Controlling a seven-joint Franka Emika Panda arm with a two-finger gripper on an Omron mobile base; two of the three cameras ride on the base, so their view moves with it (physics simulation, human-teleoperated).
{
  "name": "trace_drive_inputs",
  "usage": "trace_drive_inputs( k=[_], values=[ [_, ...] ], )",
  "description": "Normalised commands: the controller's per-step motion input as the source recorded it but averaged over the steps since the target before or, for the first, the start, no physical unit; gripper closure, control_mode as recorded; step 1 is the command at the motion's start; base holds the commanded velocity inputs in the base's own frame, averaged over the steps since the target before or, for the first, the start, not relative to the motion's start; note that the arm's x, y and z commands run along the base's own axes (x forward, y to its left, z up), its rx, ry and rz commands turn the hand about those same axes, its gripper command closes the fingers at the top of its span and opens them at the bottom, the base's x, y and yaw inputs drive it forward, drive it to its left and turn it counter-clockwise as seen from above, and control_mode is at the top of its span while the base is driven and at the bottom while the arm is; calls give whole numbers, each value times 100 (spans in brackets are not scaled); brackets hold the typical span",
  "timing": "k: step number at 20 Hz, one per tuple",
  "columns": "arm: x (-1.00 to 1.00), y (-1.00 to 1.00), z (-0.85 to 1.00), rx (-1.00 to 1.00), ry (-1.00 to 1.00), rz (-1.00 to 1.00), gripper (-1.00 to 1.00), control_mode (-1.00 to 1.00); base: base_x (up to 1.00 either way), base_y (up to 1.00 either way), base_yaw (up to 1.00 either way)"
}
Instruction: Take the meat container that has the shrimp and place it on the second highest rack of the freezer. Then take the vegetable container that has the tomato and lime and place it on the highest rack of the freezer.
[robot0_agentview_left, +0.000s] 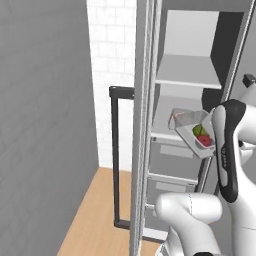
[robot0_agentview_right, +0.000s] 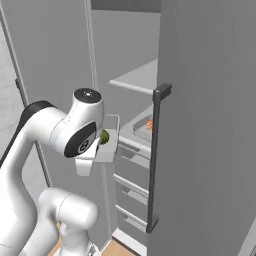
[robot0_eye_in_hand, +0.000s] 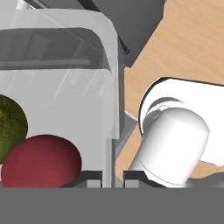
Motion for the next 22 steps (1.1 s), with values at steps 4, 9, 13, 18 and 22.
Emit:
trace_drive_inputs(
  k=[4, 9, 13, 18, 22],
  values=[
    [0, 0, 0, 0, 0, 0, 100, 100, 49, 23, -31],
    [0, 0, 0, 0, 0, 0, 100, 100, 22, 15, -32],
    [0, 0, 0, 0, 0, 0, 100, 100, 8, 34, -29],
    [0, 0, 0, 0, 0, 0, 100, 100, 10, 36, -25],
    [0, 0, 0, 0, 0, 0, 100, 100, 52, 32, -12]
  ],
)
